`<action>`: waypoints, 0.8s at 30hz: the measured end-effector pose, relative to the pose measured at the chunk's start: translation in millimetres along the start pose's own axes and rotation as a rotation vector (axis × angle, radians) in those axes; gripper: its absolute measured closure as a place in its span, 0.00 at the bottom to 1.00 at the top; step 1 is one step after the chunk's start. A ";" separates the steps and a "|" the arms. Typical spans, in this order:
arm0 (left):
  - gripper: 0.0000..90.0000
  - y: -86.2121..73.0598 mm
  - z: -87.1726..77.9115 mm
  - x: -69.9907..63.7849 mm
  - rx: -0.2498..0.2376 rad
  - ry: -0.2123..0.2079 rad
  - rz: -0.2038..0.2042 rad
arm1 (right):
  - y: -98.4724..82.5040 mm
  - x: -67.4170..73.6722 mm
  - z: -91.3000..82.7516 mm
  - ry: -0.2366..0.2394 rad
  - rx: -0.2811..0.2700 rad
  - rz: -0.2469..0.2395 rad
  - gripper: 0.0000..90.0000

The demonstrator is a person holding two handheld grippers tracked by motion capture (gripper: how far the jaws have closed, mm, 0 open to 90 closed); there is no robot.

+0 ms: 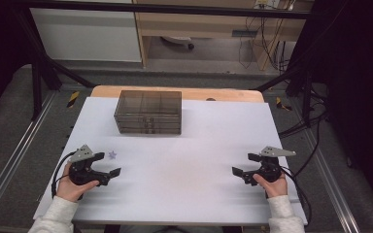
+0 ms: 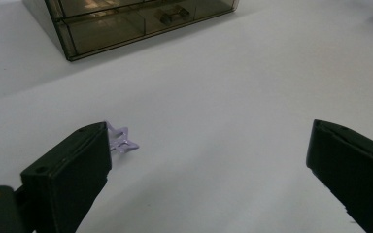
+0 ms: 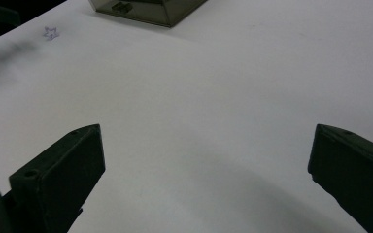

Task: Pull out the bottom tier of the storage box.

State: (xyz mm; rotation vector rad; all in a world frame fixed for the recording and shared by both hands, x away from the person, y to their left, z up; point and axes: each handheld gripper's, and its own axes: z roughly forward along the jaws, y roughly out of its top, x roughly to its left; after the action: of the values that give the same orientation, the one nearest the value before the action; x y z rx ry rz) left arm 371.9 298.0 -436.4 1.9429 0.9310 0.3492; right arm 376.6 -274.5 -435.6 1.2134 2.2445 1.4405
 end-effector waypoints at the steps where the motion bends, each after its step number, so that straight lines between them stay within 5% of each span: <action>1: 0.02 0.0 0.4 -0.2 0.002 0.000 -0.001 | -0.1 0.0 0.2 0.000 0.001 0.001 0.01; 24: 0.02 5.3 2.6 -1.8 0.019 0.009 0.029 | -0.1 0.4 0.0 -0.002 0.005 0.003 0.01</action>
State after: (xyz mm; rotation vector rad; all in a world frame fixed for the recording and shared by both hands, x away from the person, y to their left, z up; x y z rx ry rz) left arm 374.7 293.6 -433.1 1.9750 0.9154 0.3674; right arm 376.3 -274.2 -435.5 1.2193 2.2478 1.4351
